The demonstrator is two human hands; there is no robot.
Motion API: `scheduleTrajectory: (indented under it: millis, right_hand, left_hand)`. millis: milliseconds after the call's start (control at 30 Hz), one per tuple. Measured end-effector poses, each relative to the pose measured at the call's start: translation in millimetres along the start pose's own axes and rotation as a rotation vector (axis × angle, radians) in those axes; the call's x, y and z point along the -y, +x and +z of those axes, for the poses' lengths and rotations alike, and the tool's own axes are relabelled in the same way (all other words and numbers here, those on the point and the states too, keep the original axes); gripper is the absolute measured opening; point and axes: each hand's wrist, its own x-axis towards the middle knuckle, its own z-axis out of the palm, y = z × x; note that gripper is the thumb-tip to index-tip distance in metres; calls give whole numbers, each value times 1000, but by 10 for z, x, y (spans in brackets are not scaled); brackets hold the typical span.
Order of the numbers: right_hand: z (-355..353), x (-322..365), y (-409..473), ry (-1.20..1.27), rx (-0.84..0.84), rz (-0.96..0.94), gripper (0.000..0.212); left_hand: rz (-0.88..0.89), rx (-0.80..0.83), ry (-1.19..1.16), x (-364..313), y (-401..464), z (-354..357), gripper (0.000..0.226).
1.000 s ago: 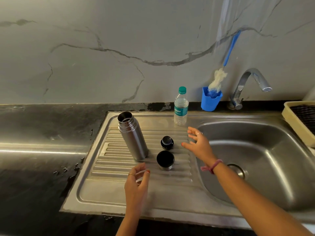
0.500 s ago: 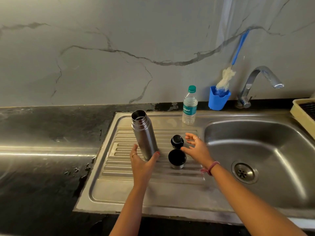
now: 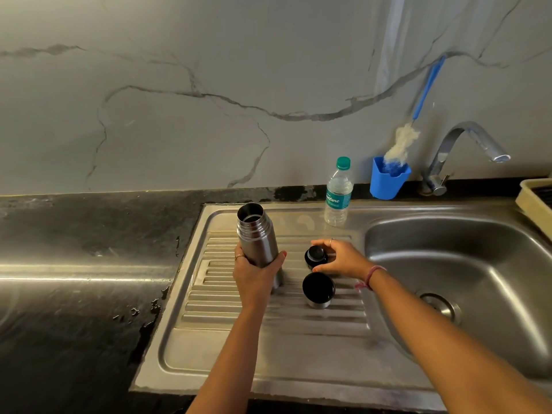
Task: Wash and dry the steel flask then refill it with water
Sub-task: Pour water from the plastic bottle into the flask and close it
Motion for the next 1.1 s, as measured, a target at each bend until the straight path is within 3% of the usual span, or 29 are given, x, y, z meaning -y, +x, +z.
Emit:
scheduleTrajectory:
  millis: [300, 567, 867, 1100]
  right_hand:
    - [-105, -58, -152, 126, -181, 6, 67]
    - [-393, -222, -546, 219, -306, 0, 65]
    - [-1040, -241, -1002, 436, -431, 53, 64]
    - [-1723, 26, -1459, 378, -490, -36, 49]
  left_hand:
    - [-14, -14, -10, -68, 26, -36, 68]
    - [102, -3, 23, -503, -60, -93, 70]
    - [218, 90, 1, -1124, -397, 145, 70]
    - [244, 192, 4, -1343, -819, 612, 71]
